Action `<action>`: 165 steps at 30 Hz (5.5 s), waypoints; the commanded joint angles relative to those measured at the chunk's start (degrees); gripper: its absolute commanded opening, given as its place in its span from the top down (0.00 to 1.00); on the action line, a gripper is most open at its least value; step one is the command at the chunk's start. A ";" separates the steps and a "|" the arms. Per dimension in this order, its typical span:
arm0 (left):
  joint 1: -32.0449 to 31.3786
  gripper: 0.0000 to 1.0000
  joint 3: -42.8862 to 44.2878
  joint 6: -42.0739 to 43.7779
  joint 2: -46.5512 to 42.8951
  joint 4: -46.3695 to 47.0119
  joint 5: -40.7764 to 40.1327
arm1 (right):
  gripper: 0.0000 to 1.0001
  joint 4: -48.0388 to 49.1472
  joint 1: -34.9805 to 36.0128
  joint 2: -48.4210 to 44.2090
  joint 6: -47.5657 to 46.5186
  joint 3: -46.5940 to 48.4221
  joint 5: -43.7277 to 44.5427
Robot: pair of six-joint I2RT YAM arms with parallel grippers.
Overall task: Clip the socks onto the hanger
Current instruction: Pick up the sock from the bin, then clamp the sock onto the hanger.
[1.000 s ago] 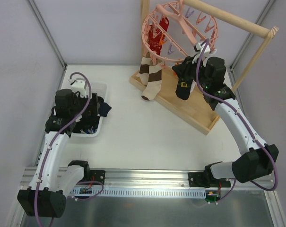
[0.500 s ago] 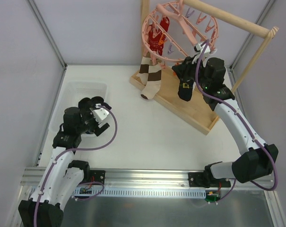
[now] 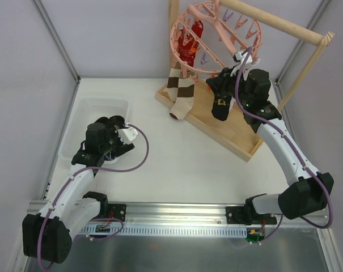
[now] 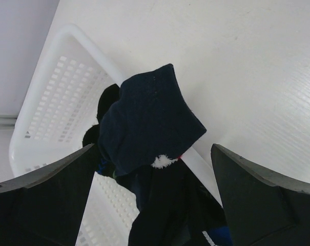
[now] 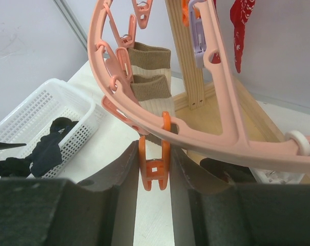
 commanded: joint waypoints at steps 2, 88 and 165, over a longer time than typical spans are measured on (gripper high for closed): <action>-0.13 0.08 -0.85 1.78 1.06 7.15 -0.56 | 0.99 -1.13 -0.20 -1.53 1.03 0.06 -1.25; -25.79 1.00 82.02 -82.25 57.66 -15.07 29.42 | 0.99 0.10 -0.29 -4.52 -0.91 0.32 -11.18; -23.60 1.00 80.88 -83.39 56.26 -10.77 34.16 | 0.99 8.36 -1.43 0.84 -3.19 0.14 -19.26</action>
